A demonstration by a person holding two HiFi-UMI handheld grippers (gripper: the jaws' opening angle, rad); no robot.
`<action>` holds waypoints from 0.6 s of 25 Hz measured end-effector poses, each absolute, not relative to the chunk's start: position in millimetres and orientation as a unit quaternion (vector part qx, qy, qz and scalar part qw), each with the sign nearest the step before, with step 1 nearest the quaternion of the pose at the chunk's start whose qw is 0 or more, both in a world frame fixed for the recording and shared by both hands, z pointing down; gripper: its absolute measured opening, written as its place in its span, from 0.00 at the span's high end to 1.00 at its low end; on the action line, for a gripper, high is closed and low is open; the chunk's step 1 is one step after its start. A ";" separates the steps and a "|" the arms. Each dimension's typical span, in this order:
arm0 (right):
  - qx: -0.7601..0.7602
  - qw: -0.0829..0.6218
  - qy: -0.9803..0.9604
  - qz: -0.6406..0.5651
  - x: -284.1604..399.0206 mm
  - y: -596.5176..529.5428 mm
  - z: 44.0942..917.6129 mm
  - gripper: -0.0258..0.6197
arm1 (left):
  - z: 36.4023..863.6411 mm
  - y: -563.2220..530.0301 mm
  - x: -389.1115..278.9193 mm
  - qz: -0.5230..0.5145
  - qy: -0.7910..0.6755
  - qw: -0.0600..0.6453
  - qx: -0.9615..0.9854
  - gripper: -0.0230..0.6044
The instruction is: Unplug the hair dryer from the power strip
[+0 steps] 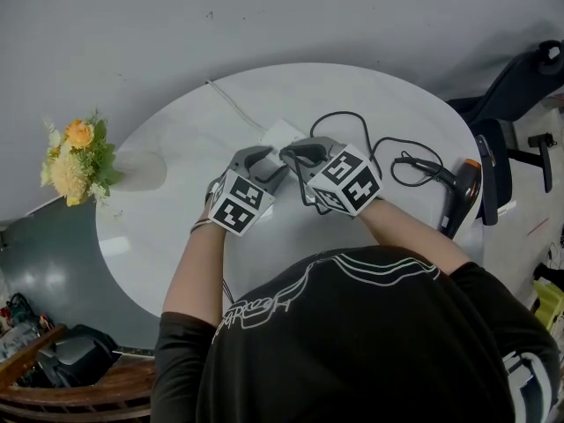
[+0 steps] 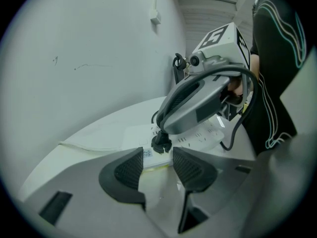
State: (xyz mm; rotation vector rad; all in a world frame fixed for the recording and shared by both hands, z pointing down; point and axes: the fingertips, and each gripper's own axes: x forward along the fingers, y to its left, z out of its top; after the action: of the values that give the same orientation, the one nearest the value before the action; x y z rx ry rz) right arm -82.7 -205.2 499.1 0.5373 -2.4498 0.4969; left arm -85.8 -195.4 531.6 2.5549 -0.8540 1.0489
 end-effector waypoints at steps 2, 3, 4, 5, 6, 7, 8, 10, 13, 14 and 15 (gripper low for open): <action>0.202 0.291 -0.918 0.178 -84.1 -203.9 498.8 0.92 | 531.8 -195.2 -85.8 0.359 -0.294 0.125 0.877 0.67; 0.203 0.294 -0.918 0.172 -84.3 -203.4 498.7 0.92 | 531.8 -195.3 -85.4 0.360 -0.294 0.125 0.877 0.67; 0.203 0.297 -0.918 0.166 -84.6 -202.7 498.5 0.92 | 531.7 -195.3 -84.9 0.362 -0.293 0.126 0.876 0.67; 0.204 0.301 -0.918 0.158 -85.1 -202.0 498.3 0.92 | 531.8 -195.3 -84.5 0.363 -0.292 0.127 0.876 0.67; 0.205 0.304 -0.918 0.150 -85.6 -201.5 498.2 0.92 | 531.8 -195.4 -84.1 0.365 -0.291 0.127 0.875 0.67; 0.205 0.307 -0.918 0.145 -85.9 -201.1 498.4 0.92 | 531.9 -195.4 -84.0 0.366 -0.291 0.128 0.875 0.67; 0.205 0.308 -0.918 0.143 -86.1 -201.0 498.7 0.92 | 532.0 -195.5 -84.2 0.367 -0.291 0.128 0.874 0.67; 0.203 0.309 -0.917 0.147 -85.6 -201.4 499.5 0.92 | 532.0 -195.7 -84.6 0.367 -0.294 0.129 0.873 0.67; 0.205 0.300 -0.915 0.176 -81.6 -204.4 500.6 0.92 | 531.6 -196.6 -83.5 0.365 -0.296 0.132 0.873 0.67; 0.206 0.296 -0.914 0.186 -80.4 -205.7 500.8 0.92 | 531.5 -197.0 -83.0 0.364 -0.296 0.132 0.873 0.67; 0.207 0.292 -0.913 0.195 -79.7 -206.7 500.9 0.92 | 531.6 -197.1 -82.9 0.363 -0.296 0.133 0.874 0.67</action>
State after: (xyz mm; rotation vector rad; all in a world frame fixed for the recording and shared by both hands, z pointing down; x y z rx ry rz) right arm -79.7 -206.7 500.9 0.5508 -2.4331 0.5203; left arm -82.9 -197.1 531.6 2.5341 -0.8581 1.0532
